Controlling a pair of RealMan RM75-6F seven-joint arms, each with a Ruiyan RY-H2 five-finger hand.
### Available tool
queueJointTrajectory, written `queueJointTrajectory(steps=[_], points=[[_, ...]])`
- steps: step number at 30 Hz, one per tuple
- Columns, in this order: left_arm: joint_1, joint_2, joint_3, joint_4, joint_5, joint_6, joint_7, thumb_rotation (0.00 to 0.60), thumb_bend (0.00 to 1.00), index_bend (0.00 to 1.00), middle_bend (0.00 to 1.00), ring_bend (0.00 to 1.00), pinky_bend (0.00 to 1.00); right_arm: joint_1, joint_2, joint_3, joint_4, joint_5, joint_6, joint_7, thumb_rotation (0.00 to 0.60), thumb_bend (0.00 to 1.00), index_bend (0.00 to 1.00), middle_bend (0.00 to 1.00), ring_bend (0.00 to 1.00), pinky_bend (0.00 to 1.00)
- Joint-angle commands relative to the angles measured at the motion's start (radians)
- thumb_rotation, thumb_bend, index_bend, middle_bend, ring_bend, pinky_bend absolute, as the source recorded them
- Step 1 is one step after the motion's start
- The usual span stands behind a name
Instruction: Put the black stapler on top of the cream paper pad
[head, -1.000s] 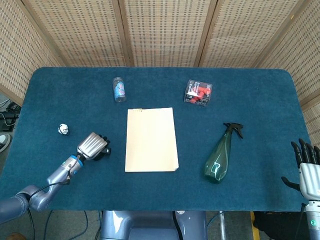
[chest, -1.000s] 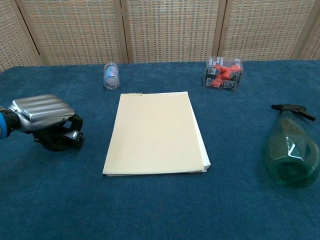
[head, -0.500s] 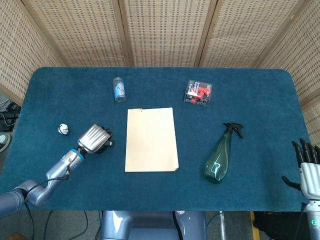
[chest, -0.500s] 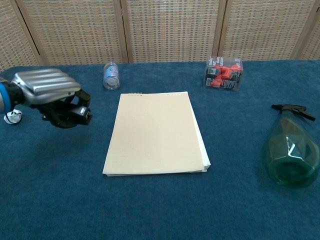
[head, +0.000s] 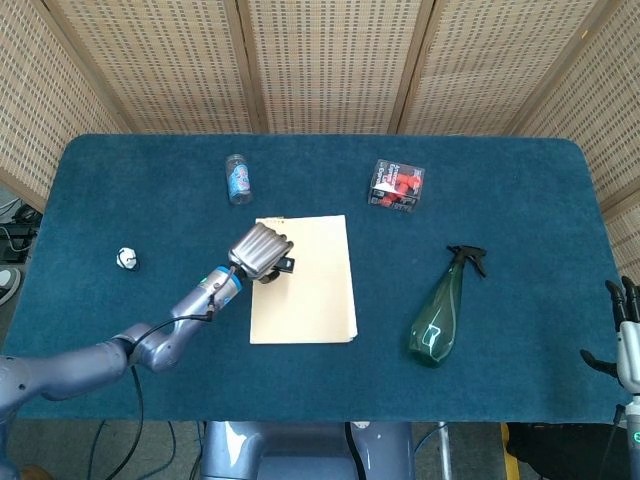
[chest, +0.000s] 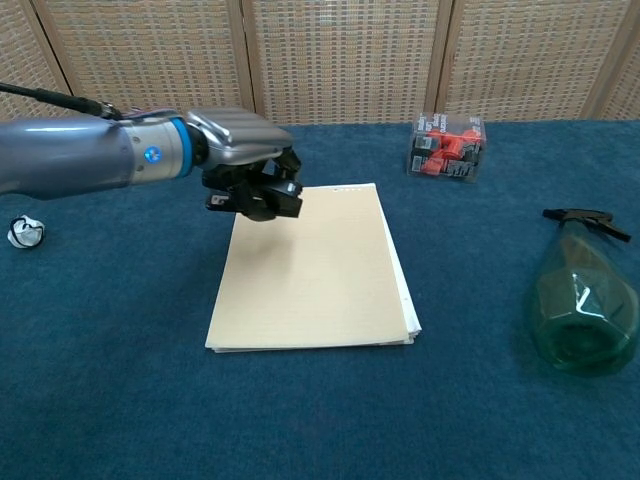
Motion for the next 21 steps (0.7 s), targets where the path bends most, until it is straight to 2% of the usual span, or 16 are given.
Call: queueJointTrajectory(steps=[1,11,14,15,17,19,21], points=[[-0.055,-0.072,-0.004,0.061,-0.051,-0.031,0.020,0.600,0.60,0.69,0.47,0.52,0.65,-0.003,0.001,0.006,0.011,0.015,-0.008,0.012,0.600,0.00,0.00,0.00,0.00,0.00],[-0.111,-0.166,0.041,0.150,-0.084,-0.027,0.049,0.600,0.60,0.68,0.47,0.52,0.65,-0.005,0.007,0.005,0.026,0.022,-0.023,0.040,0.600,0.00,0.00,0.00,0.00,0.00],[-0.114,-0.170,0.055,0.148,-0.095,-0.015,0.062,0.600,0.58,0.63,0.43,0.51,0.62,-0.007,0.011,0.005,0.023,0.019,-0.021,0.048,0.600,0.00,0.00,0.00,0.00,0.00],[-0.114,-0.168,0.061,0.146,-0.100,-0.010,0.070,0.600,0.57,0.58,0.39,0.47,0.58,-0.008,0.012,0.005,0.021,0.017,-0.019,0.050,0.600,0.00,0.00,0.00,0.00,0.00],[-0.114,-0.162,0.072,0.135,-0.118,-0.008,0.085,0.600,0.47,0.42,0.24,0.35,0.47,-0.010,0.014,0.004,0.018,0.013,-0.015,0.053,0.600,0.00,0.00,0.00,0.00,0.00],[-0.117,-0.150,0.084,0.119,-0.147,-0.010,0.106,0.600,0.28,0.16,0.06,0.13,0.29,-0.011,0.016,0.004,0.014,0.010,-0.011,0.055,0.600,0.00,0.00,0.00,0.00,0.00],[-0.119,-0.138,0.091,0.099,-0.177,-0.002,0.126,0.600,0.19,0.03,0.00,0.02,0.19,-0.013,0.018,0.003,0.010,0.006,-0.007,0.057,0.600,0.00,0.00,0.00,0.00,0.00]])
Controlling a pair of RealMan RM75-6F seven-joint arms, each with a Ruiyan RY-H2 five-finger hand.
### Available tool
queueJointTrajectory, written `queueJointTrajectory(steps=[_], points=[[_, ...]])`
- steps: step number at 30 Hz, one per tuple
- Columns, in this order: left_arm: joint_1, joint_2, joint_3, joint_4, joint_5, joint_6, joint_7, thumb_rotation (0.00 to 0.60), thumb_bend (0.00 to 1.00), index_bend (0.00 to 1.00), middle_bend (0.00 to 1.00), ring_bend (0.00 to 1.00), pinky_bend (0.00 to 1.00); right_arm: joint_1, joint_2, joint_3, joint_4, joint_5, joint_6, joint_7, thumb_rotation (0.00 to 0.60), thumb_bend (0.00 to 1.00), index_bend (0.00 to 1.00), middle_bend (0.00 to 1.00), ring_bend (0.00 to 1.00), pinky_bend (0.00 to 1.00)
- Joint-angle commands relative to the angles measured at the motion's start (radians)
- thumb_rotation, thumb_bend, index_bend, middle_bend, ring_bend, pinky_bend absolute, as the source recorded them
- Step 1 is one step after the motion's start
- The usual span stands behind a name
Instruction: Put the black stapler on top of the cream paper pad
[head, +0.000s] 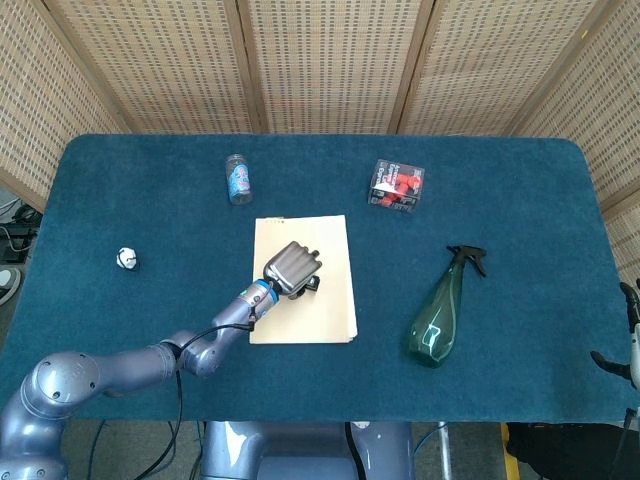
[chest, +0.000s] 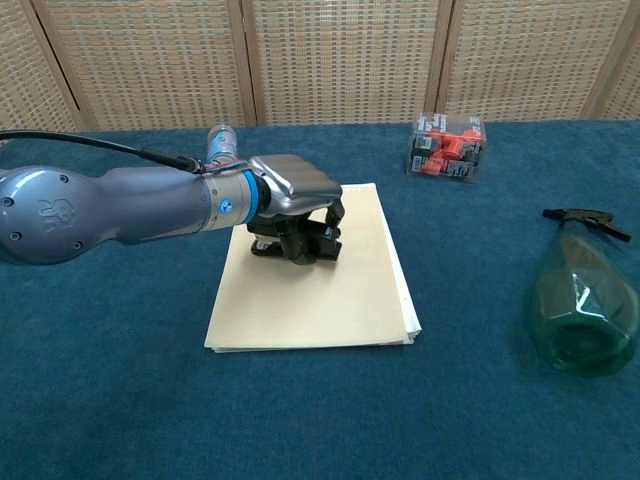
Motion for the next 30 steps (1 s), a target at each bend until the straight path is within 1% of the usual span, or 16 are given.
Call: queueJointTrajectory(steps=[1,3,5,8,11,13,14,15,17,19,22,23,26,28,30], points=[[-0.003,0.025,0.013,-0.044,-0.051,0.018,0.030,0.600,0.15,0.00,0.00,0.00,0.15,-0.003,0.003,-0.001,-0.005,-0.005,0.006,0.002,0.600,0.00,0.00,0.00,0.00,0.00],[0.000,0.045,0.010,-0.080,-0.059,0.039,0.026,0.600,0.13,0.00,0.00,0.00,0.12,-0.004,0.005,-0.002,-0.010,-0.009,0.010,0.004,0.600,0.00,0.00,0.00,0.00,0.00],[0.006,0.072,0.006,-0.122,-0.054,0.060,0.014,0.600,0.12,0.00,0.00,0.00,0.10,-0.006,0.007,-0.003,-0.013,-0.013,0.012,0.007,0.600,0.00,0.00,0.00,0.00,0.00],[0.028,0.129,-0.005,-0.204,-0.014,0.107,-0.026,0.600,0.12,0.00,0.00,0.00,0.07,-0.007,0.010,-0.005,-0.020,-0.022,0.018,0.009,0.600,0.00,0.00,0.00,0.00,0.00],[0.066,0.206,-0.016,-0.307,0.042,0.174,-0.075,0.600,0.09,0.00,0.00,0.00,0.02,-0.009,0.014,-0.009,-0.030,-0.037,0.028,0.011,0.600,0.00,0.00,0.00,0.00,0.00],[0.100,0.265,-0.019,-0.380,0.076,0.227,-0.106,0.600,0.02,0.00,0.00,0.00,0.00,-0.010,0.016,-0.011,-0.037,-0.047,0.034,0.012,0.600,0.00,0.00,0.00,0.00,0.00],[0.127,0.308,-0.018,-0.434,0.098,0.266,-0.122,0.600,0.01,0.00,0.00,0.00,0.00,-0.011,0.018,-0.013,-0.041,-0.053,0.037,0.014,0.600,0.00,0.00,0.00,0.00,0.00],[0.142,0.329,-0.016,-0.461,0.108,0.286,-0.130,0.600,0.00,0.00,0.00,0.00,0.00,-0.011,0.018,-0.014,-0.043,-0.057,0.039,0.015,0.600,0.00,0.00,0.00,0.00,0.00],[0.200,0.395,-0.007,-0.547,0.127,0.367,-0.147,0.600,0.00,0.00,0.00,0.00,0.00,-0.012,0.019,-0.017,-0.048,-0.066,0.044,0.017,0.600,0.00,0.00,0.00,0.00,0.00],[0.268,0.464,0.017,-0.634,0.143,0.452,-0.152,0.600,0.00,0.00,0.00,0.00,0.00,-0.012,0.019,-0.020,-0.050,-0.074,0.045,0.022,0.600,0.00,0.00,0.00,0.00,0.00],[0.374,0.549,0.068,-0.736,0.181,0.565,-0.184,0.600,0.00,0.00,0.00,0.00,0.00,-0.012,0.020,-0.024,-0.054,-0.087,0.047,0.031,0.600,0.00,0.00,0.00,0.00,0.00],[0.422,0.581,0.095,-0.771,0.198,0.609,-0.205,0.600,0.00,0.00,0.00,0.00,0.00,-0.011,0.020,-0.026,-0.055,-0.092,0.047,0.034,0.600,0.00,0.00,0.00,0.00,0.00],[0.541,0.642,0.158,-0.828,0.237,0.720,-0.278,0.600,0.00,0.00,0.00,0.00,0.00,-0.010,0.020,-0.030,-0.058,-0.101,0.045,0.039,0.600,0.00,0.00,0.00,0.00,0.00],[0.636,0.689,0.223,-0.855,0.307,0.786,-0.376,0.600,0.00,0.00,0.00,0.00,0.00,-0.009,0.020,-0.034,-0.060,-0.110,0.045,0.044,0.600,0.00,0.00,0.00,0.00,0.00],[0.710,0.727,0.276,-0.854,0.361,0.828,-0.461,0.600,0.00,0.00,0.00,0.00,0.00,-0.010,0.021,-0.037,-0.061,-0.117,0.046,0.049,0.600,0.00,0.00,0.00,0.00,0.00]])
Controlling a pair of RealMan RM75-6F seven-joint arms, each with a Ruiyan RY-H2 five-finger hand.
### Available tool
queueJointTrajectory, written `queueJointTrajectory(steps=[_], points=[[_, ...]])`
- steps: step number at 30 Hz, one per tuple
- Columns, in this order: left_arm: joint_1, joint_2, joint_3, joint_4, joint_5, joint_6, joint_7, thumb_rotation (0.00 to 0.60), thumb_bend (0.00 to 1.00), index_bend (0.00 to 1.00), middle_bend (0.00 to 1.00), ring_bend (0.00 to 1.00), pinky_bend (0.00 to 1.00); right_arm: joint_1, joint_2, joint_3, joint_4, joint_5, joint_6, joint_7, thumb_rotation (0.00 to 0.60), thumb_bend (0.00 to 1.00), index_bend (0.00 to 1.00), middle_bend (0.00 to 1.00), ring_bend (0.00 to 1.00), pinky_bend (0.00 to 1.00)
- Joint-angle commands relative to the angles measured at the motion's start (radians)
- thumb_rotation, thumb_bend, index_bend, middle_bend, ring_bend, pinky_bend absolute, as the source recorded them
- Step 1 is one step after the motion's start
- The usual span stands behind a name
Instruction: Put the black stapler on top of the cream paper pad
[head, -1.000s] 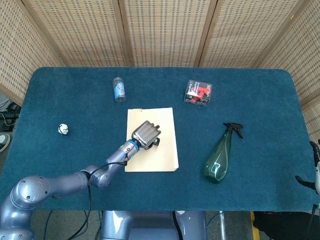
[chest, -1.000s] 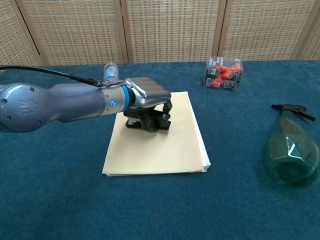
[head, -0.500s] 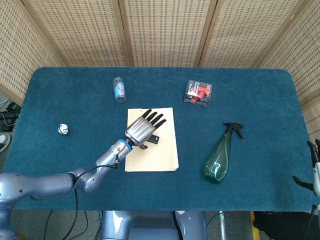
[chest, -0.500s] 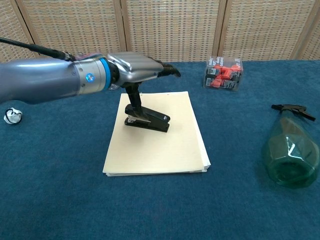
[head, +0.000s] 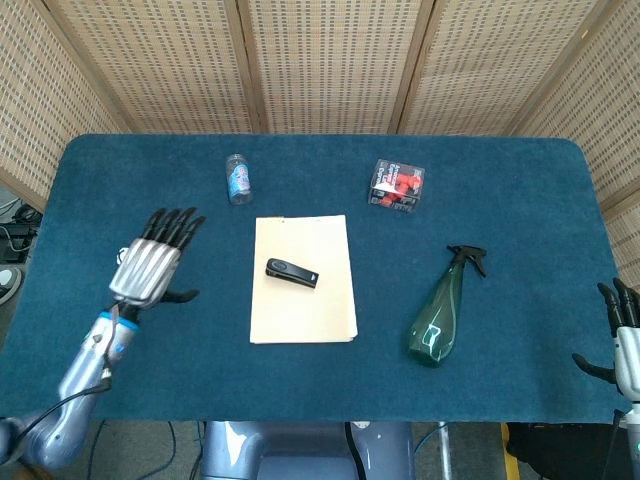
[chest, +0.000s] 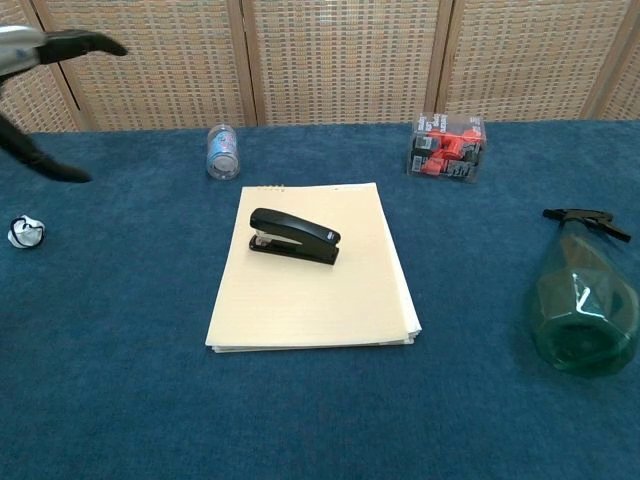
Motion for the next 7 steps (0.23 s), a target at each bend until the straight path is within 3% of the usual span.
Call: queueJointTrajectory(steps=[1,7], points=[[0.190,0.118,0.144,-0.051,0.144,0.131,-0.203,0.600,0.00,0.00,0.00,0.00,0.00,-0.001,0.002,-0.004,-0.002,-0.009,0.003,0.006,0.600,0.00,0.00,0.00,0.00,0.00],[0.339,0.114,0.205,0.038,0.210,0.234,-0.273,0.600,0.00,0.00,0.00,0.00,0.00,-0.005,0.008,-0.010,-0.009,-0.032,0.020,0.013,0.600,0.00,0.00,0.00,0.00,0.00]])
